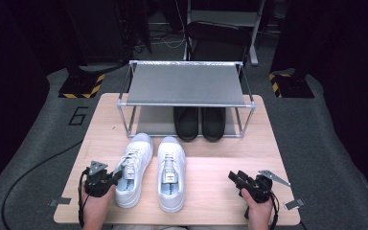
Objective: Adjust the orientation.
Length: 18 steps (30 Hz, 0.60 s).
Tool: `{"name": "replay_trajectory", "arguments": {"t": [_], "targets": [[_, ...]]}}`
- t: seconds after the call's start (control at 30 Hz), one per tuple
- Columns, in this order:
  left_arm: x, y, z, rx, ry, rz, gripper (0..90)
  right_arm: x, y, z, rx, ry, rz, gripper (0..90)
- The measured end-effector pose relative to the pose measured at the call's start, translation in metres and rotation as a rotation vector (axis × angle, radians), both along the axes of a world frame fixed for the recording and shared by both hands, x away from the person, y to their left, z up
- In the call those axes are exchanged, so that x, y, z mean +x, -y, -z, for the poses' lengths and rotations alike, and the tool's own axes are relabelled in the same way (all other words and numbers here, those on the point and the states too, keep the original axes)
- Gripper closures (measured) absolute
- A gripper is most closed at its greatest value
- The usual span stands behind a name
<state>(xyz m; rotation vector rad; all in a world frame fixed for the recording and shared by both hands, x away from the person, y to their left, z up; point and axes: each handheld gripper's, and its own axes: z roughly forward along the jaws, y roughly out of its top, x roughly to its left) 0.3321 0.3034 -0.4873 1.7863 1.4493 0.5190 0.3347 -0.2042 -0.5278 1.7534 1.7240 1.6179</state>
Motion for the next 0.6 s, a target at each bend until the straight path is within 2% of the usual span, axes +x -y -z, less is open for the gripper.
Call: {"name": "replay_trajectory", "arguments": {"t": [0.13,0.17,0.2,0.37,0.43,0.6], "targets": [[0.001,-0.0011,-0.0013,0.02,-0.005,0.022,82.6,0.0,0.0009,0.0005,0.001,-0.003,0.002,46.3],[0.0013,-0.0012,-0.0008,0.015,0.001,0.023,82.7,0.0005,0.002,0.001,-0.016,0.01,0.0,46.3],[0.001,-0.0012,-0.0006,0.008,0.003,0.02,82.8,0.0006,0.001,0.0013,-0.001,0.002,0.002,46.3],[0.0,-0.0033,0.0015,-0.018,0.02,0.013,82.9,-0.0005,0.0015,0.0008,0.002,-0.021,0.014,46.1],[0.0001,-0.0044,0.0012,-0.024,0.013,0.024,83.0,-0.0003,0.0016,0.0011,0.007,-0.021,0.011,46.1],[-0.0013,-0.0055,0.0026,-0.039,0.032,0.022,83.1,0.0001,0.0031,0.0022,0.003,-0.018,0.015,45.9]]}}
